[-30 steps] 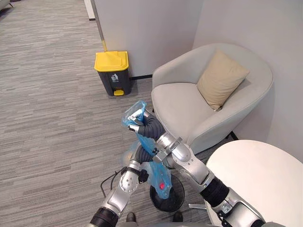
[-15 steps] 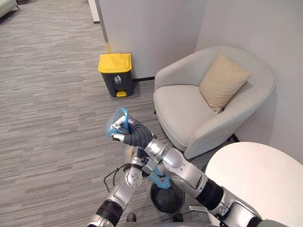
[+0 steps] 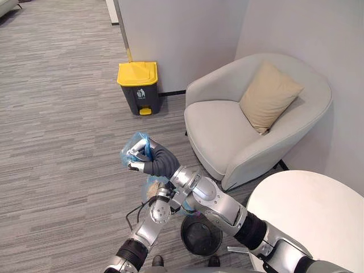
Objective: Gather rubbish on tea table into small bin, then transfer packed bag to large trash can.
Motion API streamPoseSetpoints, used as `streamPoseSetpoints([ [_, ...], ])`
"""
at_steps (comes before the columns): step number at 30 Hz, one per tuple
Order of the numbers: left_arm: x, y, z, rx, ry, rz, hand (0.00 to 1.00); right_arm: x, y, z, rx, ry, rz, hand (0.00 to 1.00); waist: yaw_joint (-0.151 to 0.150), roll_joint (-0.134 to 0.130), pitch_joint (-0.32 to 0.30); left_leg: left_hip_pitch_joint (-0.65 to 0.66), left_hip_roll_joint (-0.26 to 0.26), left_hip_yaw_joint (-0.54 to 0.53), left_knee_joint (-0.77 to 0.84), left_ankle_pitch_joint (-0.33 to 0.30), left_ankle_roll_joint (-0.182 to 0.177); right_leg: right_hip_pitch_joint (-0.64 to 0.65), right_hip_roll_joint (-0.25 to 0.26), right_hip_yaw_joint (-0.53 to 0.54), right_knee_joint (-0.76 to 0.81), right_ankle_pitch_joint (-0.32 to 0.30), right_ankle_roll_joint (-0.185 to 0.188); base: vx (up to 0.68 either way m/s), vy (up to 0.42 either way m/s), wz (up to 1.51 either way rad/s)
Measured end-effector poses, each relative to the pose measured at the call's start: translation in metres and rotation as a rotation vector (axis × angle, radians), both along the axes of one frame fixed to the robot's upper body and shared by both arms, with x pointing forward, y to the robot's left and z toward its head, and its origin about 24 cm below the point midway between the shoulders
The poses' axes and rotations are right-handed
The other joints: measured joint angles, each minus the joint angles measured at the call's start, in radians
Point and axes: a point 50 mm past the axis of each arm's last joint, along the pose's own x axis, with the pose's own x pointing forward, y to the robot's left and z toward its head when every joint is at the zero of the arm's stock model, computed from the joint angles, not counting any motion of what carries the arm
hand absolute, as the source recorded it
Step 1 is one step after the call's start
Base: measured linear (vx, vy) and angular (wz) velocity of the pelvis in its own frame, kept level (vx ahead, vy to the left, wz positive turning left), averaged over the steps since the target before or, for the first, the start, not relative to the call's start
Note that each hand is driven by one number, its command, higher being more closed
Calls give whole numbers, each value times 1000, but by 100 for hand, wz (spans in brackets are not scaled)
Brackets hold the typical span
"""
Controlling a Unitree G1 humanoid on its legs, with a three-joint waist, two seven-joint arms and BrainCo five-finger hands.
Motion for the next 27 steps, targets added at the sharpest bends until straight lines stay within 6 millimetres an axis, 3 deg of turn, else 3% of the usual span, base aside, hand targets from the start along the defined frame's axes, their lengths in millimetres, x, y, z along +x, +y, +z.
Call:
streamPoseSetpoints([
  [7, -8, 5, -9, -48, 57, 36, 100, -6, -7, -4, -59, -160, -103, 0, -2, 2, 1, 0, 0, 2, -4, 0, 0, -2, 0, 1, -1, 0, 0, 0, 0, 0],
  [14, -13, 24, -16, -74, 90, 128, 100, -14, -18, -8, -94, -268, -194, 0, -23, 2, 1, 1, 0, 5, -12, 0, 0, -7, 0, 4, -1, -1, 1, 0, 0, 0],
  [27, -17, 50, -22, -147, 131, 252, 100, -7, -72, -24, -311, -448, -446, 0, -24, 6, 4, 4, 0, 13, -16, -1, 0, -9, 0, 11, 0, -3, 3, 0, 0, 0],
])
